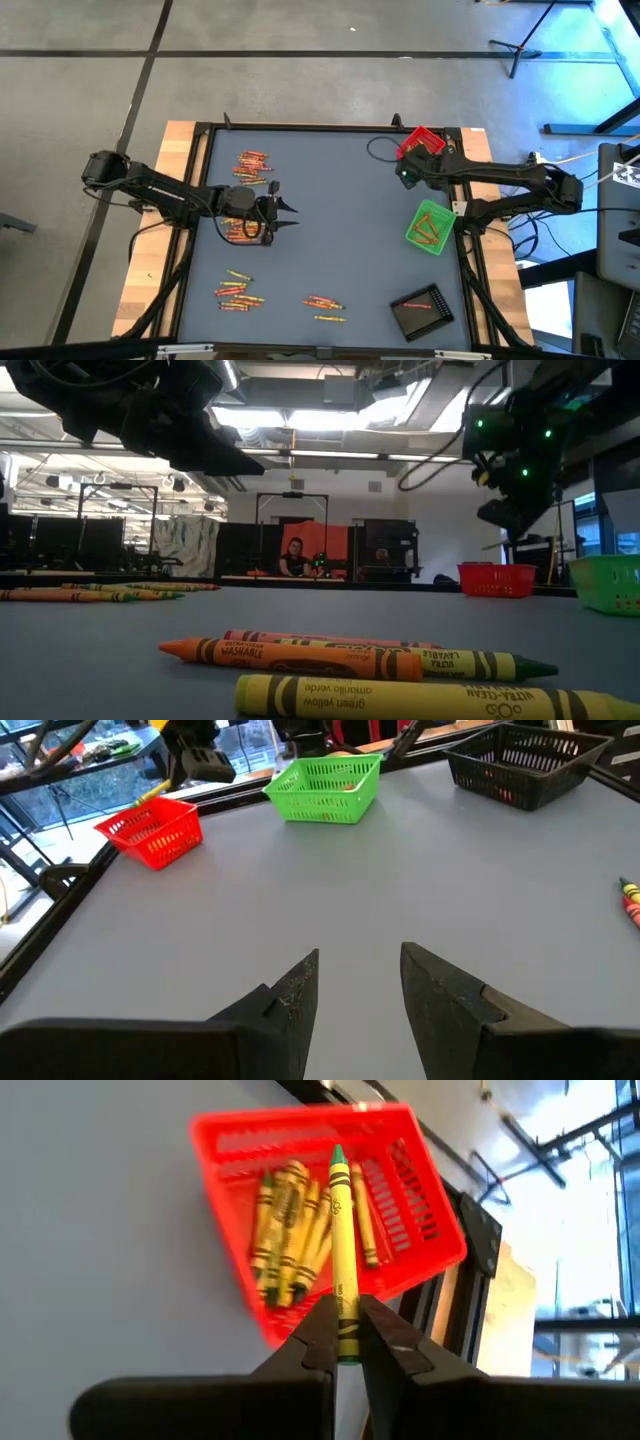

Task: Sort crayons
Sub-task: Put the green crayon into the red bin

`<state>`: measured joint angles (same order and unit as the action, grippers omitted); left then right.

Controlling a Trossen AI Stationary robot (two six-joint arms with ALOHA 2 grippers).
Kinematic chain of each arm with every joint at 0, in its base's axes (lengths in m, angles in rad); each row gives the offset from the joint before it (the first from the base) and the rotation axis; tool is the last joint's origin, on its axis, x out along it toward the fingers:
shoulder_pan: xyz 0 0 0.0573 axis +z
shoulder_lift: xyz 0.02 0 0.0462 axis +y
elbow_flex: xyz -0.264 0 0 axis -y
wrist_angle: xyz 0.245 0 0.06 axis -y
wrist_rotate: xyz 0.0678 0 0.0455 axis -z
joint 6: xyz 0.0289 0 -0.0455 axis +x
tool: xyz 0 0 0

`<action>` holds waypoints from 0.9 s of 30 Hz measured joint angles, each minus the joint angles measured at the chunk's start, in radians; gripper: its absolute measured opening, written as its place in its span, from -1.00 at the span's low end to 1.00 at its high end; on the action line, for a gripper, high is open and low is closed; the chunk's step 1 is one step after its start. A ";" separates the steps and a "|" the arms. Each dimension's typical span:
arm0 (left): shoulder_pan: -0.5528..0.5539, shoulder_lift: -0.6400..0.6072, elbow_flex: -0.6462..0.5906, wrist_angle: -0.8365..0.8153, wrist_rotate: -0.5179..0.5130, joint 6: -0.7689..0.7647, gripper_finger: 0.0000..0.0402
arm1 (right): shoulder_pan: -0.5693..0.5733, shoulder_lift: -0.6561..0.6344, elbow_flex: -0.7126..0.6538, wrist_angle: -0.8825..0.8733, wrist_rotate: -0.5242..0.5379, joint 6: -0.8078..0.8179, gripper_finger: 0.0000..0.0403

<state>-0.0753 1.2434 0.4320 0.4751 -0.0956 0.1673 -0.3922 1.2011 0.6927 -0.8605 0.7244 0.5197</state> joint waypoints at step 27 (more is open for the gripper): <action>0.000 0.000 0.000 -0.031 0.010 -0.035 -0.37 | -0.154 0.000 -0.086 0.211 -0.116 -0.151 -0.85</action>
<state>-0.0753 1.2434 0.4317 0.4446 -0.0851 0.1322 -0.5465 1.2015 0.6064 -0.6496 0.6086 0.3687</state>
